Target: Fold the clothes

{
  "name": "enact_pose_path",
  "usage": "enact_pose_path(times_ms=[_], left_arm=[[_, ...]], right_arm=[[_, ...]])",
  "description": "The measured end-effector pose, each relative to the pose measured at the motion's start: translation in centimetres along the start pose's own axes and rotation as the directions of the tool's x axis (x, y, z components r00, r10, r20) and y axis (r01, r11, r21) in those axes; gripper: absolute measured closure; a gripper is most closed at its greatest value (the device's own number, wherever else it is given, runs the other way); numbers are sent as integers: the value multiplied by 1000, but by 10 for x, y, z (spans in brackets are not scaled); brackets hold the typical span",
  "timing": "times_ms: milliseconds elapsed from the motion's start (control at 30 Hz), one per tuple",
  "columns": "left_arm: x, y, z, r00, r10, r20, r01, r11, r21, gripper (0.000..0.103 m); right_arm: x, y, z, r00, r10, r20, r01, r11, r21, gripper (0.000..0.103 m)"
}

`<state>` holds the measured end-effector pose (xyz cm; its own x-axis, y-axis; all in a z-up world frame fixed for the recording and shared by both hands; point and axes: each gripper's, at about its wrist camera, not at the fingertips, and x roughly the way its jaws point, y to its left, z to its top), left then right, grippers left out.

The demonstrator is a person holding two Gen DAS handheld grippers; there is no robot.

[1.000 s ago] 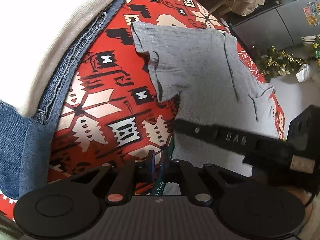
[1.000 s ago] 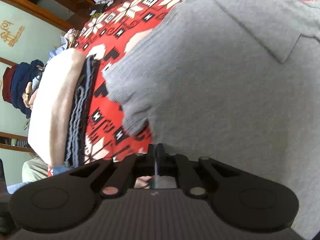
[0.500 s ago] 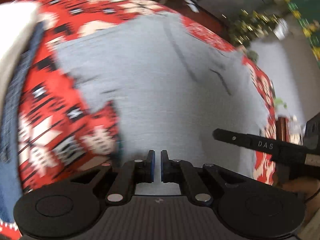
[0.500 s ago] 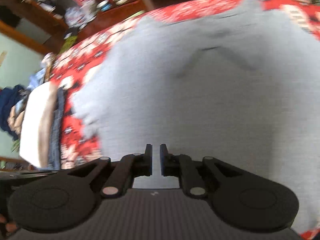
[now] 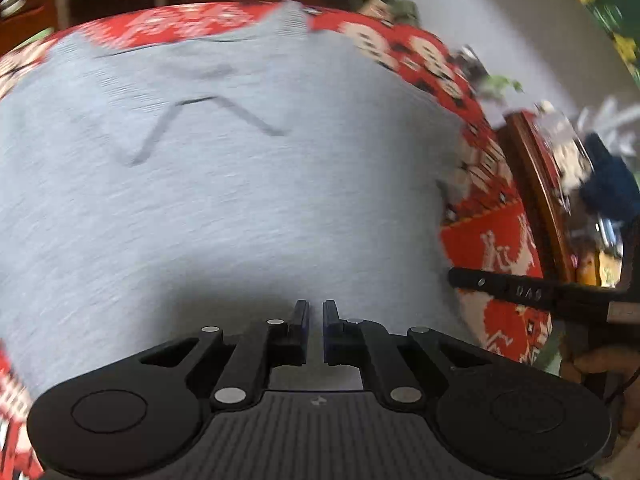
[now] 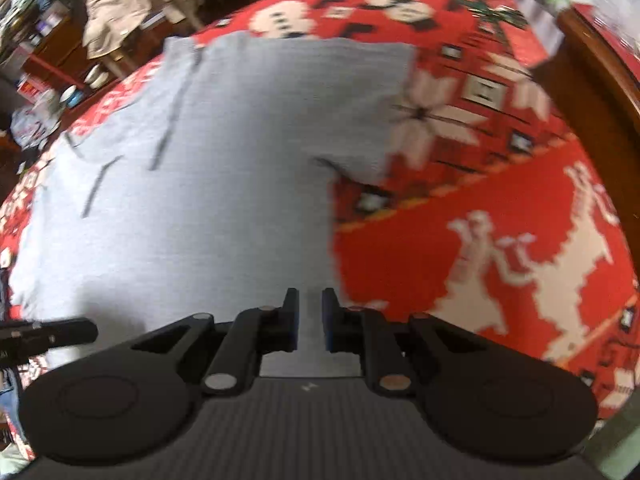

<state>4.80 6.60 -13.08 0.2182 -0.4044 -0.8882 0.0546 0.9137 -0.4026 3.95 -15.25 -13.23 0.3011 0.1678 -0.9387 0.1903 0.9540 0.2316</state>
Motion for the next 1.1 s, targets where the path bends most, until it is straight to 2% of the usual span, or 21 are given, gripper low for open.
enact_pose_path(times_ms=[233, 400, 533, 633, 700, 800, 967, 1100], left_arm=[[36, -49, 20, 999, -26, -34, 30, 993, 111, 98], [52, -64, 27, 999, -30, -28, 34, 990, 137, 98], [62, -69, 31, 998, -48, -29, 51, 992, 116, 98], [70, -71, 33, 998, -46, -37, 49, 993, 109, 98], [74, -72, 33, 998, -50, -43, 55, 993, 105, 98], [76, -72, 32, 997, -64, -48, 69, 992, 106, 98], [78, -69, 26, 996, -67, -66, 74, 992, 106, 98], [74, -69, 20, 994, -78, -71, 85, 991, 103, 98]], right_arm=[[-5, -32, -14, 999, 20, 30, -22, 996, 82, 90], [2, -28, 3, 994, 64, 85, -72, 993, 92, 90], [18, -18, 21, 992, 95, 81, -100, 993, 61, 90], [22, -8, 23, 995, 64, 80, -63, 998, -9, 92], [22, -1, 20, 996, 19, 85, -12, 997, -80, 101], [20, 3, 14, 994, -28, 108, 43, 989, -141, 102], [19, -2, 16, 994, -7, 109, 21, 992, -128, 100], [-1, -22, 10, 992, -18, 127, 25, 998, -53, 99]])
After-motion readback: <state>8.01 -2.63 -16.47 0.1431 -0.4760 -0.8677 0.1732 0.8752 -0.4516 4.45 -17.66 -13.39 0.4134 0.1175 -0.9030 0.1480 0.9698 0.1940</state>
